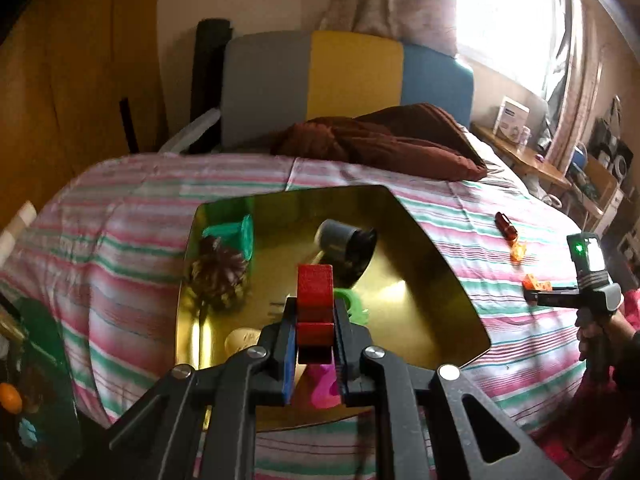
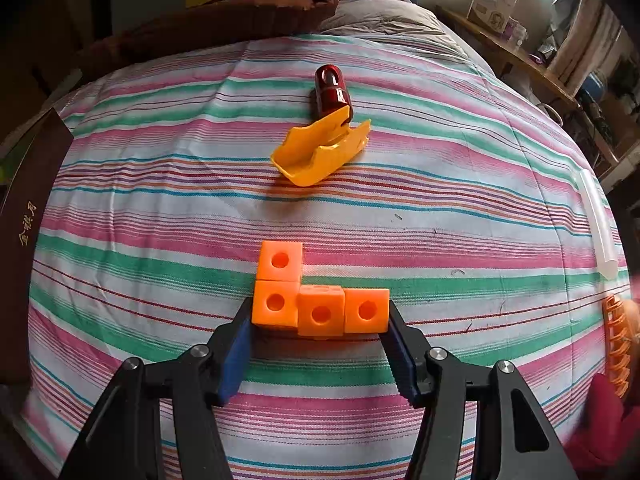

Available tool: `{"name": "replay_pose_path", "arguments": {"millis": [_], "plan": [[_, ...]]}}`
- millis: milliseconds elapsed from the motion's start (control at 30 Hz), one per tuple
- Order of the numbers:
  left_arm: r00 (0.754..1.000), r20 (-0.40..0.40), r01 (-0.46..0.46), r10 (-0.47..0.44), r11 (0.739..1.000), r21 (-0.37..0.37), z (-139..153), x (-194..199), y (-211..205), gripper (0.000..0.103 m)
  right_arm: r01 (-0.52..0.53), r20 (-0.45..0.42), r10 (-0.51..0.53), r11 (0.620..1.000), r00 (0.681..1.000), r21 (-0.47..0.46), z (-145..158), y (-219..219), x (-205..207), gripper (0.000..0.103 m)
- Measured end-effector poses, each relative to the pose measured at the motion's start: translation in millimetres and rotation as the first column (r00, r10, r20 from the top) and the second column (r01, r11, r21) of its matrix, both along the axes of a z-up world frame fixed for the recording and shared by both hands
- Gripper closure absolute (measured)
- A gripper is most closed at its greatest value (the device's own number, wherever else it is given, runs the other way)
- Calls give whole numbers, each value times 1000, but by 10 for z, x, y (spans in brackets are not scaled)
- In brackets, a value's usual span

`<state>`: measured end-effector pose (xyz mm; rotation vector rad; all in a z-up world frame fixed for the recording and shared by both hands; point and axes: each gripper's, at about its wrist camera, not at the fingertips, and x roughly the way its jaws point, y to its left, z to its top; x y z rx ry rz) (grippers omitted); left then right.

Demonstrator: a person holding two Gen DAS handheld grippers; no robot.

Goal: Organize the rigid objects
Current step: 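Lower the red block into the tray and open the left gripper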

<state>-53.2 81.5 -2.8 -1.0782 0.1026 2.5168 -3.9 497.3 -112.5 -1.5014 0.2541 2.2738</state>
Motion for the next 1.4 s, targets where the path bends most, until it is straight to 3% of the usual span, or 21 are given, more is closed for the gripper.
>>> {"name": "replay_pose_path", "arguments": {"millis": [267, 400, 633, 933, 1067, 1133, 1200, 1400], "plan": [[989, 109, -108, 102, 993, 49, -279, -131, -615, 89, -24, 6, 23, 999, 1000, 27, -13, -5, -29, 44], [978, 173, -130, 116, 989, 74, -421, -213, -734, 89, -29, 10, 29, 999, 1000, 37, -9, -11, -44, 44], [982, 168, -97, 83, 992, 76, -409, -516, -548, 89, -34, 10, 34, 999, 999, 40, -15, 5, -58, 44], [975, 199, -98, 98, 995, -12, -674, -881, -368, 89, -41, 13, 40, 998, 999, 52, -12, -37, -59, 44], [971, 215, -95, 100, 995, -34, -782, -901, -351, 88, -41, 13, 40, 998, 999, 53, -14, -44, -60, 44], [969, 225, -99, 104, 994, -33, -821, -888, -361, 81, -42, 13, 41, 998, 999, 54, -14, -42, -62, 44], [967, 229, -107, 112, 994, -33, -843, -855, -379, 80, -41, 13, 41, 998, 999, 54, -17, -47, -57, 44], [975, 188, -109, 119, 992, -63, -827, -691, -397, 80, -41, 13, 40, 998, 999, 51, -17, -33, -61, 44]]}}
